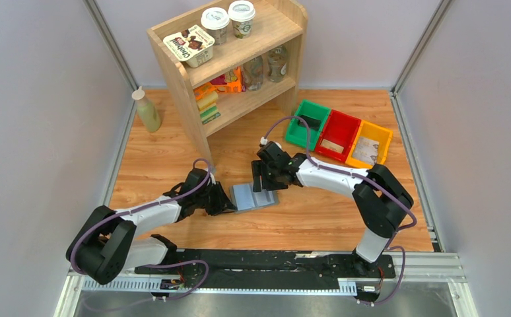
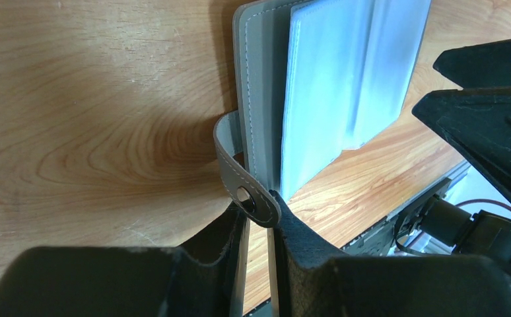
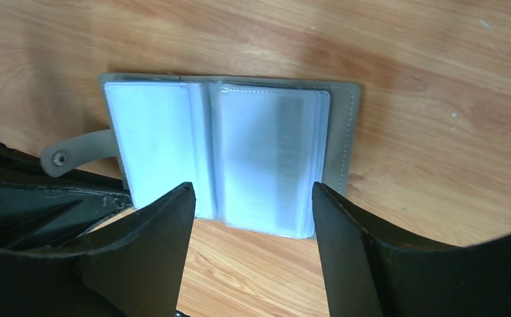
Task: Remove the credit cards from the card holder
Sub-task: Remove the credit card from the card holder.
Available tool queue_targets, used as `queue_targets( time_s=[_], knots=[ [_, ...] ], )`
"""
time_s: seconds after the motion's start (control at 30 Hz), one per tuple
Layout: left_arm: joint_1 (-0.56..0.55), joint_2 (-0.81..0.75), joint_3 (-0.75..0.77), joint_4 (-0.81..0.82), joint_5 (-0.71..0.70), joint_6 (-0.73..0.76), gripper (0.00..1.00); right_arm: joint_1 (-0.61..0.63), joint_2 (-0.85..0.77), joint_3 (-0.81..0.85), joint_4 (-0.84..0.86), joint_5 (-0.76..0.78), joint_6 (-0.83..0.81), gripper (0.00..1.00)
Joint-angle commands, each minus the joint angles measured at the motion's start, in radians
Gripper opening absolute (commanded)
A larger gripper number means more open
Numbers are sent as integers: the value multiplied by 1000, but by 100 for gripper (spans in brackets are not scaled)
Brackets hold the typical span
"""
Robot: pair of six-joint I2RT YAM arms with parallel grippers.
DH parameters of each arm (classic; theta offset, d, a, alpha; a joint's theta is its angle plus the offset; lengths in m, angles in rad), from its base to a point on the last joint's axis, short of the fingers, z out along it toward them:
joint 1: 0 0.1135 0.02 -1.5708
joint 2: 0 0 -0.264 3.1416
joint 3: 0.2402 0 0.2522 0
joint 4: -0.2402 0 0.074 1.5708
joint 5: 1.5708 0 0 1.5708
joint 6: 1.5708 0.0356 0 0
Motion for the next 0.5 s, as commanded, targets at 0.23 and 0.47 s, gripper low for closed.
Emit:
queue_targets(
  time_s=[0.23,0.47],
  knots=[
    [4,2,22,23,8,10,23,16,20,40,-14,32,-32,68],
    [4,2,19,28,11,10,23,20,43,45,0,19,-36,68]
  ],
)
